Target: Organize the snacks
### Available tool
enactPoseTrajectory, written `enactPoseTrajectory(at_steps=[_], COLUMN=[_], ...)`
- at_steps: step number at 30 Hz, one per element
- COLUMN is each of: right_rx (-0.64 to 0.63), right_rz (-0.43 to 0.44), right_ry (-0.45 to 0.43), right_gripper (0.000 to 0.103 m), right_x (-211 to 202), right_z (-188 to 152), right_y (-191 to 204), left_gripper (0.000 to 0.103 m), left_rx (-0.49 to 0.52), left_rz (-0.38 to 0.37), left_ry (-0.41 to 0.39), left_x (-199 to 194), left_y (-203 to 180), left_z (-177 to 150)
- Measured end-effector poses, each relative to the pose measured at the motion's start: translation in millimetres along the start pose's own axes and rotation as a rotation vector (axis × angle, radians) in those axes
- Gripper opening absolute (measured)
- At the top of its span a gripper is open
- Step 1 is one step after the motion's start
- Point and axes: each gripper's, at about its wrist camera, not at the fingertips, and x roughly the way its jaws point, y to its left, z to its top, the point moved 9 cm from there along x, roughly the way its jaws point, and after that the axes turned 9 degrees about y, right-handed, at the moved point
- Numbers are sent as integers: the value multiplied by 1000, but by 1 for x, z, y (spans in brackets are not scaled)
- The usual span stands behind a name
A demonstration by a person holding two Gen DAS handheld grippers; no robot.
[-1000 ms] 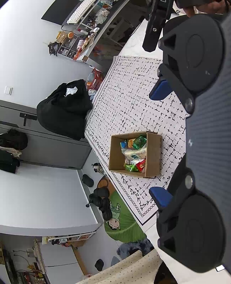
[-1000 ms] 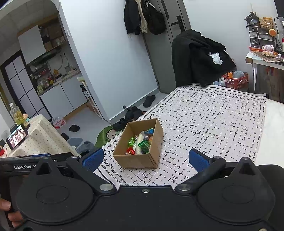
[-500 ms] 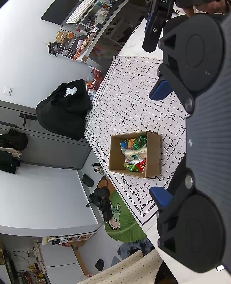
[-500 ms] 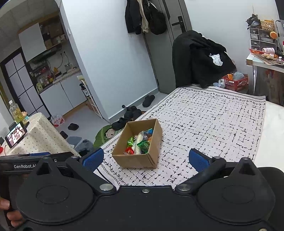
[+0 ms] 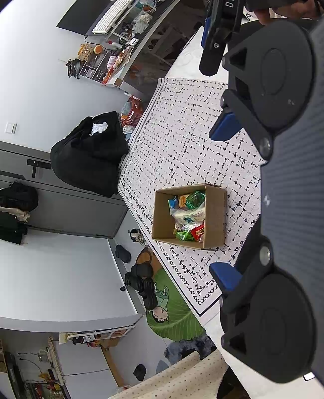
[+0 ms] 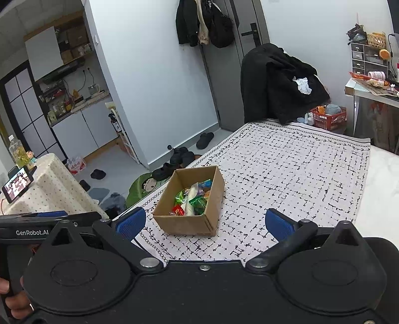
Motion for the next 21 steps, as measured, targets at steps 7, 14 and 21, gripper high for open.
enactPoseTrajectory(at_steps=[7, 14, 21], right_rx=[-11, -39, -38], right_rz=[-11, -22, -30], right_ry=[9, 16, 21], right_gripper=[103, 103, 103], right_x=[-1, 1, 1], right_z=[1, 0, 0], right_y=[3, 7, 6], left_gripper=[103, 103, 103], left_rx=[5, 10, 23], left_rz=[2, 9, 13], left_ry=[-2, 1, 7], left_x=[0, 1, 2], left_y=[1, 4, 4], left_z=[0, 0, -1])
